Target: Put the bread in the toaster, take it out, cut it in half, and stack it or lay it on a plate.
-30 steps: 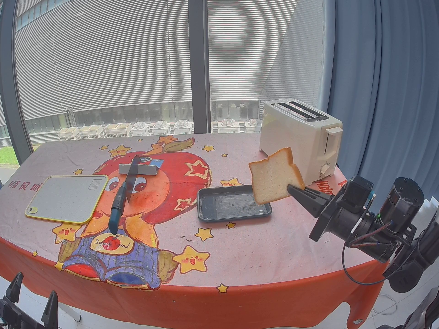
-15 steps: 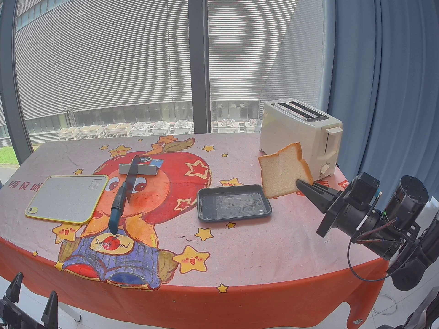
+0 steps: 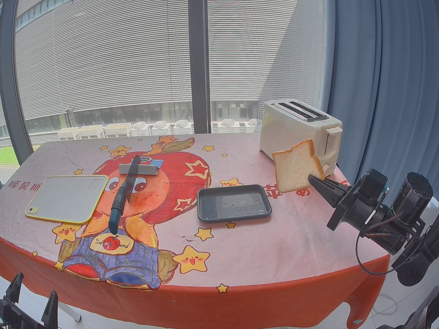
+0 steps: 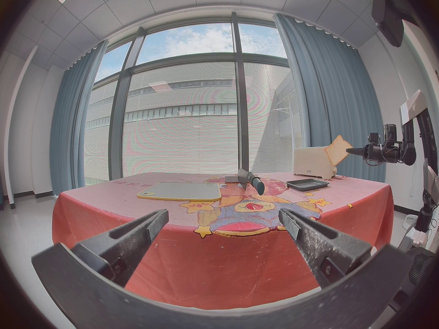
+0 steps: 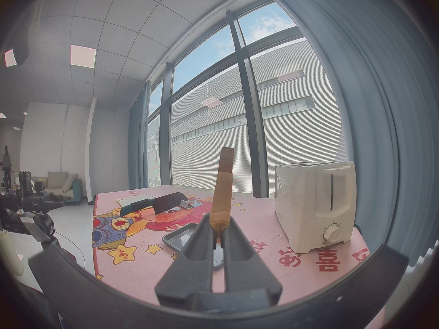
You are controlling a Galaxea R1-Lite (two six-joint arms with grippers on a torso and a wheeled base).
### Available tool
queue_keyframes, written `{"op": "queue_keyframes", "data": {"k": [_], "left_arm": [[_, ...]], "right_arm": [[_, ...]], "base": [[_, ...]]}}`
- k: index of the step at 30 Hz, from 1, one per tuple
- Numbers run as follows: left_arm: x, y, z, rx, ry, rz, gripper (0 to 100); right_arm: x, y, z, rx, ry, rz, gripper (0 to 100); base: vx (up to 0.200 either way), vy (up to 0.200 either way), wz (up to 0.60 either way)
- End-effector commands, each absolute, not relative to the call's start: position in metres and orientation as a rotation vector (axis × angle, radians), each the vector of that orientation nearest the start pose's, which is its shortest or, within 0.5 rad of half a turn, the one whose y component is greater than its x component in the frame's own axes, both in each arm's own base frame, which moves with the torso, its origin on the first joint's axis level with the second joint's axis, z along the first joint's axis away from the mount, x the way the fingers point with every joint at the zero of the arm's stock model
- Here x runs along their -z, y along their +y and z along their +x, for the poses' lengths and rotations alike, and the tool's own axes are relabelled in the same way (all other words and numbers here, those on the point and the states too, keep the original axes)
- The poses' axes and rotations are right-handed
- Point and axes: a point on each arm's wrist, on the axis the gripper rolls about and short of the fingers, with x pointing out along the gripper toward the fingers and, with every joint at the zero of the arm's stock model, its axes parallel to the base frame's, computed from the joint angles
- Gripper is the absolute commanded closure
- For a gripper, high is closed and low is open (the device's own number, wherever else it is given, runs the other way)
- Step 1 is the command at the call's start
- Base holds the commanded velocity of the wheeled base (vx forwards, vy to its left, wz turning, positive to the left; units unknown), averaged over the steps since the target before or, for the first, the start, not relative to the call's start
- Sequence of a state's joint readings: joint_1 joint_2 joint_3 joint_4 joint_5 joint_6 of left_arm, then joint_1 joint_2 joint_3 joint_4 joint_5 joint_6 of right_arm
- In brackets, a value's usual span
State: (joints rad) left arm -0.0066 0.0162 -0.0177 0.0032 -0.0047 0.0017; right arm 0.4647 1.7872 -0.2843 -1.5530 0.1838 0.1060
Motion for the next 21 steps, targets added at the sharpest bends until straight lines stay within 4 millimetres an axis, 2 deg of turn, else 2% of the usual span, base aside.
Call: {"op": "queue_keyframes", "data": {"k": [1, 7, 21], "left_arm": [[-0.076, 0.000, -0.023, 0.011, 0.002, 0.002, 0], [-0.076, 0.000, -0.023, 0.011, 0.002, 0.002, 0], [-0.076, 0.000, -0.023, 0.011, 0.002, 0.002, 0]], "right_arm": [[-0.131, 0.111, 0.231, -0.619, -0.036, 0.100, 100], [-0.138, 0.097, 0.243, -0.599, -0.081, 0.060, 100], [-0.135, 0.094, 0.238, -0.613, -0.067, 0.048, 100]], "base": [[0.000, 0.000, 0.00], [0.000, 0.000, 0.00], [0.000, 0.000, 0.00]]}}
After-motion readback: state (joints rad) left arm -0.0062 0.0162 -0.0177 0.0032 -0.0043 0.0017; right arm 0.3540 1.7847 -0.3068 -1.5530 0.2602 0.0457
